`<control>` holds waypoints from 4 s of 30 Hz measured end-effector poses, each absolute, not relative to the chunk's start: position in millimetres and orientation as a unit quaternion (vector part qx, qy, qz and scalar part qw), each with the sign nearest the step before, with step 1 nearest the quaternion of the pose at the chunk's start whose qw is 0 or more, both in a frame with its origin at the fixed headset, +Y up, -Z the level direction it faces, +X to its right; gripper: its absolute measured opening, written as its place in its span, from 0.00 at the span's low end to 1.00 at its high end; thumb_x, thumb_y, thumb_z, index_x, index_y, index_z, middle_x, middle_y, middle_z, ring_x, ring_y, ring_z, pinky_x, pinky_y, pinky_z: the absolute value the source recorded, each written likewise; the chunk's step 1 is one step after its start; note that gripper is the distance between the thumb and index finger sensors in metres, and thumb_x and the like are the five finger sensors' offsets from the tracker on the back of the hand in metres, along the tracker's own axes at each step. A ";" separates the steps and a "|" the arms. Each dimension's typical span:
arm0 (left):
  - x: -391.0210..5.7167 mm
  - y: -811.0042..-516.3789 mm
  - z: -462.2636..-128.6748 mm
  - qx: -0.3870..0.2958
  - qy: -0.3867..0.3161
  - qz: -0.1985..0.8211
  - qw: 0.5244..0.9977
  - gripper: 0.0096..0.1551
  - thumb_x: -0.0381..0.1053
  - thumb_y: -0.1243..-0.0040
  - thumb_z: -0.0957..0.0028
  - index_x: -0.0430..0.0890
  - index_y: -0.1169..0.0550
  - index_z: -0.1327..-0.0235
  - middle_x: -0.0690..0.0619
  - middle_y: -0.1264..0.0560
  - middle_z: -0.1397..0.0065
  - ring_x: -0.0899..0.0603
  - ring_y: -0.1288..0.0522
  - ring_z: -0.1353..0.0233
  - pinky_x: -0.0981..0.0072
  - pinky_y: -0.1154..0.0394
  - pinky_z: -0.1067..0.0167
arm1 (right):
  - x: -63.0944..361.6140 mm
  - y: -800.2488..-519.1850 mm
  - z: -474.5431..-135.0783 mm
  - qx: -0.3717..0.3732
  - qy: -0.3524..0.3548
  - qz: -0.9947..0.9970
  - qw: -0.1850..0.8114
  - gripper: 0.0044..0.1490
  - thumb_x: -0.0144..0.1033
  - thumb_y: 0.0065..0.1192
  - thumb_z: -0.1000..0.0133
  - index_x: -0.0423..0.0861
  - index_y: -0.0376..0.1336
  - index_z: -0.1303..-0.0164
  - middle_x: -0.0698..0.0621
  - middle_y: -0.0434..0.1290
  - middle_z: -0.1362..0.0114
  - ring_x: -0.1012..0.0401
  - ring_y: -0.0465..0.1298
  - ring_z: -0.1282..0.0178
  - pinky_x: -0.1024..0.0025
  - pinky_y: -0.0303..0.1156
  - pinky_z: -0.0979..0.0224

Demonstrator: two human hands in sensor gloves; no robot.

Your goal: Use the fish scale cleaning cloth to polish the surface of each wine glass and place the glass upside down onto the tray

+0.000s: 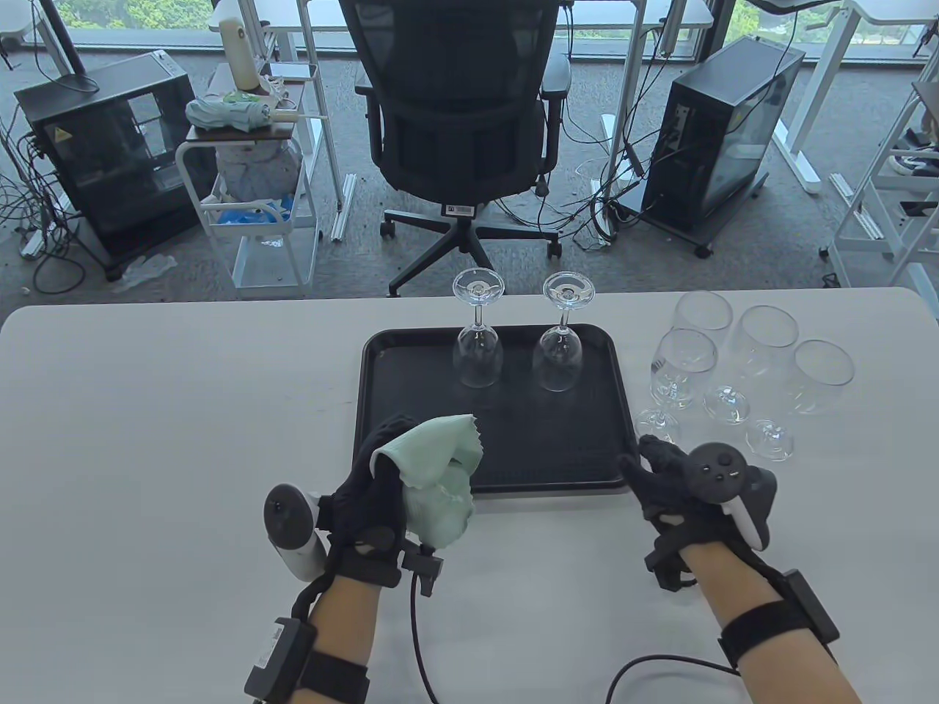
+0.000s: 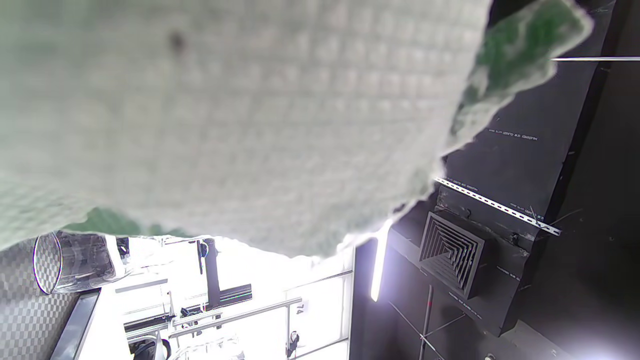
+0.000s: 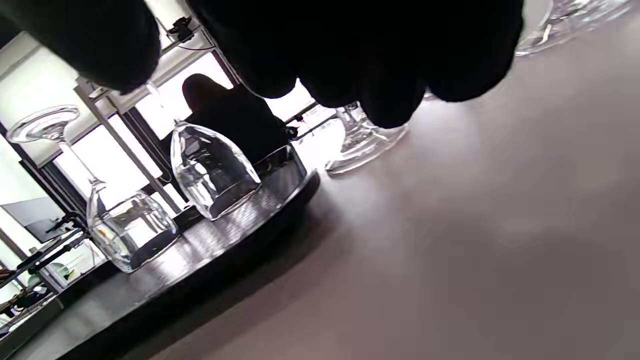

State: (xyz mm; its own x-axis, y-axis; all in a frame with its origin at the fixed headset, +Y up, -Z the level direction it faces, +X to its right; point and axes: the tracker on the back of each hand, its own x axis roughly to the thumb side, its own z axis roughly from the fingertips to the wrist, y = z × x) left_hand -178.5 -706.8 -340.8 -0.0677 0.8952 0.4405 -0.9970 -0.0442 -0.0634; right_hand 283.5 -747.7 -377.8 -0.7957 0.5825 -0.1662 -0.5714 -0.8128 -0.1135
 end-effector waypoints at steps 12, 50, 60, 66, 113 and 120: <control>-178.1 -708.0 -341.3 0.139 -0.178 0.709 0.668 0.29 0.67 0.51 0.41 0.55 0.28 0.30 0.51 0.35 0.19 0.37 0.33 0.21 0.31 0.27 0.33 | 301.9 -769.9 -426.0 -0.250 -0.007 0.880 0.404 0.58 0.71 0.71 0.49 0.53 0.49 0.17 0.43 0.51 0.14 0.39 0.54 0.17 0.36 0.56 0.24; -177.8 -708.2 -340.8 0.141 -0.174 0.707 0.671 0.30 0.67 0.51 0.41 0.56 0.29 0.30 0.51 0.37 0.18 0.37 0.36 0.20 0.29 0.31 0.31 | 193.0 -683.3 -339.8 0.196 -0.256 0.946 0.024 0.32 0.44 0.72 0.43 0.60 0.63 0.27 0.49 0.76 0.34 0.50 0.67 0.23 0.41 0.65 0.26; -152.2 -703.9 -335.7 0.118 -0.220 0.678 0.692 0.30 0.68 0.51 0.41 0.57 0.29 0.29 0.51 0.40 0.15 0.37 0.41 0.16 0.26 0.39 0.27 | 118.6 -669.1 -325.4 0.161 -0.268 0.950 0.014 0.33 0.43 0.74 0.44 0.58 0.65 0.28 0.49 0.78 0.35 0.49 0.69 0.25 0.46 0.69 0.30; -143.9 -710.7 -336.9 0.093 -0.229 0.670 0.700 0.34 0.72 0.51 0.43 0.61 0.33 0.25 0.52 0.48 0.13 0.36 0.48 0.15 0.27 0.35 0.28 | 97.6 -664.3 -311.3 0.182 -0.305 0.934 0.034 0.33 0.43 0.76 0.46 0.58 0.66 0.29 0.50 0.78 0.34 0.50 0.70 0.27 0.49 0.71 0.34; -154.9 -706.7 -336.7 0.099 -0.223 0.680 0.691 0.33 0.72 0.44 0.43 0.57 0.29 0.30 0.50 0.38 0.19 0.36 0.34 0.23 0.34 0.22 0.42 | 174.8 -689.1 -330.9 0.332 -0.302 0.833 0.324 0.62 0.66 0.71 0.49 0.58 0.36 0.20 0.43 0.57 0.20 0.51 0.80 0.45 0.56 0.82 0.45; -153.6 -700.0 -331.3 0.144 -0.234 0.640 0.717 0.33 0.72 0.43 0.45 0.59 0.29 0.30 0.51 0.38 0.18 0.37 0.35 0.22 0.35 0.23 0.40 | 172.8 -702.5 -342.6 0.210 -0.083 0.810 0.542 0.51 0.71 0.60 0.45 0.54 0.47 0.20 0.38 0.66 0.30 0.54 0.80 0.59 0.60 0.81 0.59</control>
State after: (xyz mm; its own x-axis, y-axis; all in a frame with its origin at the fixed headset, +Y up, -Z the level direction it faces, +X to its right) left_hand -153.6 -700.0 -331.3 0.0709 0.8510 0.5204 -0.9858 0.1395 -0.0937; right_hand 172.8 -702.5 -342.6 -0.3244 0.8427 0.4297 -0.9123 -0.3987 0.0934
